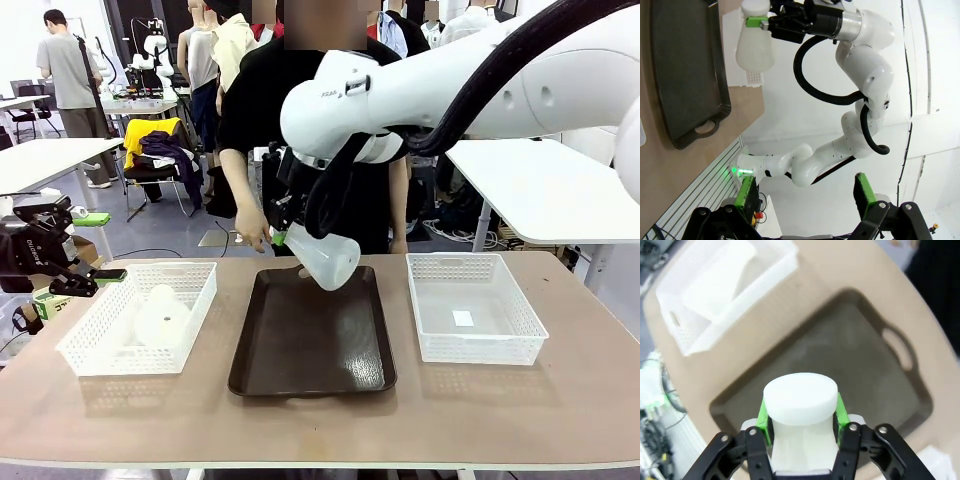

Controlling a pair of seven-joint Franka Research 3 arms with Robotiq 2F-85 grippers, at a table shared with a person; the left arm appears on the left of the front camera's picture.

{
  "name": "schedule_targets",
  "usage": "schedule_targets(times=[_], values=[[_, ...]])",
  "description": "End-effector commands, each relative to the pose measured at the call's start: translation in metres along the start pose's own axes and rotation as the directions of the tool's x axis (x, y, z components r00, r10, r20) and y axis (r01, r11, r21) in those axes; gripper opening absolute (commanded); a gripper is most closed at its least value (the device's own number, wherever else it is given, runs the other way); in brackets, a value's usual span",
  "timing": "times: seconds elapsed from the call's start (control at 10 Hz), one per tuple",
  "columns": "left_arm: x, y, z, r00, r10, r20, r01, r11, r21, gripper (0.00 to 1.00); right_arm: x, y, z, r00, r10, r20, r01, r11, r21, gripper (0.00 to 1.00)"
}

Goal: Prepare the laboratory tools.
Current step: Place the picked Big flask upright in the Handle tray as instructed by the person.

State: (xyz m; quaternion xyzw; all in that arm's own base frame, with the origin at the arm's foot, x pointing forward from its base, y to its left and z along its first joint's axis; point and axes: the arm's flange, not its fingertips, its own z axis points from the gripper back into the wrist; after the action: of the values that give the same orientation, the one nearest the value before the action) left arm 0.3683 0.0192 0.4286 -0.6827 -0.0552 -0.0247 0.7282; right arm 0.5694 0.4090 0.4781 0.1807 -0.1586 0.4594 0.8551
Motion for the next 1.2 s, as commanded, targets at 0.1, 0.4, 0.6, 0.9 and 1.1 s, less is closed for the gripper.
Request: schedule_targets(times=[0.1, 0.4, 0.6, 0.9, 1.1], values=[[0.0, -0.002, 0.001, 1.0, -0.006, 0.005, 0.006, 1.0, -0.001, 1.0, -0.036, -0.012, 0.019, 0.931, 0.267, 0.248, -0.325, 0.916, 0.236, 0.0], [0.0, -0.002, 0.001, 1.0, -0.006, 0.005, 0.006, 1.0, -0.001, 1.0, -0.037, -0.026, 0.009, 0.792, 0.304, 0.53, -0.535, 0.764, 0.361, 0.0], [0.0, -0.002, 0.001, 1.0, -0.006, 0.005, 0.006, 1.0, -0.001, 1.0, -0.041, -0.035, 0.002, 0.699, 0.298, 0.65, -0.626, 0.696, 0.353, 0.0], [0.0, -0.002, 0.001, 1.0, -0.006, 0.005, 0.006, 1.0, -0.001, 1.0, -0.037, -0.052, -0.015, 0.811, 0.219, 0.543, -0.463, 0.806, 0.367, 0.0], [0.0, -0.002, 0.001, 1.0, -0.006, 0.005, 0.006, 1.0, -0.001, 1.0, -0.043, -0.046, -0.006, 0.689, 0.281, 0.668, -0.622, 0.703, 0.345, 0.0]])
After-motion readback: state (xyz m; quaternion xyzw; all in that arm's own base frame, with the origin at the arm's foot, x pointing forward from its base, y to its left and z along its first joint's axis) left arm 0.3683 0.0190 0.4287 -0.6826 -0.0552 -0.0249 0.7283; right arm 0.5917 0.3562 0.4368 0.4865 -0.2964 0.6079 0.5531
